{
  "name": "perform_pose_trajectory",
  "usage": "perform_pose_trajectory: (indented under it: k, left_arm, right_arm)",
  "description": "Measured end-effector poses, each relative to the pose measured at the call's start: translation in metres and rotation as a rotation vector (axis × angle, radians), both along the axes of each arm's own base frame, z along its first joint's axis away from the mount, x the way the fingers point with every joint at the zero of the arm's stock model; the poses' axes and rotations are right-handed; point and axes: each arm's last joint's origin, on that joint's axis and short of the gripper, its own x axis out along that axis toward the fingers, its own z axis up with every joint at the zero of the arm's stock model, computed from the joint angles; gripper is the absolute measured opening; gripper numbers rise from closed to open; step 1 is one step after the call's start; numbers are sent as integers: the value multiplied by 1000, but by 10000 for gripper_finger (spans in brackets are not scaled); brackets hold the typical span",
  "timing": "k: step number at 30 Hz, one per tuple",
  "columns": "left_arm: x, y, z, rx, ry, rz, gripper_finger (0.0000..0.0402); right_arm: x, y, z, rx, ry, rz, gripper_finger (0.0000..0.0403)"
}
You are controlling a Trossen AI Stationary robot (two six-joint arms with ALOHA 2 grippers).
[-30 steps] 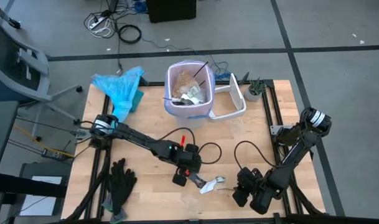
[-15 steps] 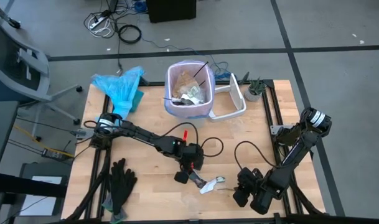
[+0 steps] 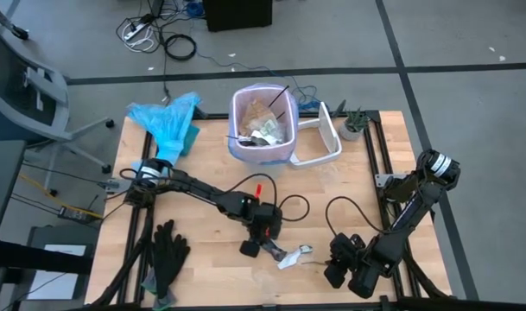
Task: Place trash/remove bag and relplace
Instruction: Put the black paper into the trash bin
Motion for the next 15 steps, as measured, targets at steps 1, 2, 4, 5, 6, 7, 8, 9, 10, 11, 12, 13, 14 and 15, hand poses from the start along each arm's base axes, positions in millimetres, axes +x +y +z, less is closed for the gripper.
perform_pose_trajectory:
  k: [1,2,4,5,6,7,8,9,10,11,12,13,14,15]
  left_arm:
    - [1,0,-1,-1,-5,0,136]
    - [1,0,-1,0,-1,0,136]
    - [0,0,-2,4,7,1,136]
    - [0,0,-2,13,2,5,136]
    - [1,1,-2,27,-4,12,136]
    - [1,2,-2,38,-10,22,136]
    - [2,3,-2,46,-15,30,136]
    - [2,4,-2,46,-16,34,136]
    - [3,5,-2,49,-18,37,135]
    - [3,6,-1,49,-19,40,135]
    - [3,6,-1,50,-20,42,135]
    - [3,6,-1,48,-17,49,135]
    - [3,6,-2,43,-14,58,135]
    - [3,6,-1,37,-10,70,135]
  right_arm:
    - [0,0,0,0,0,0,132]
    - [0,0,0,0,0,0,132]
    - [0,0,0,0,0,0,132]
    - [0,0,0,1,-1,0,132]
    - [0,0,0,1,0,0,132]
    - [0,0,0,1,0,-1,132]
    - [0,0,0,1,0,-1,132]
    - [0,0,0,1,-1,-1,132]
    - [0,0,0,1,-1,-1,132]
    - [0,0,0,2,0,-2,132]
    - [0,0,0,2,-1,-2,132]
    - [0,0,0,2,-1,-2,132]
    - [0,0,0,4,-2,-2,132]
    - [0,0,0,6,-3,-2,132]
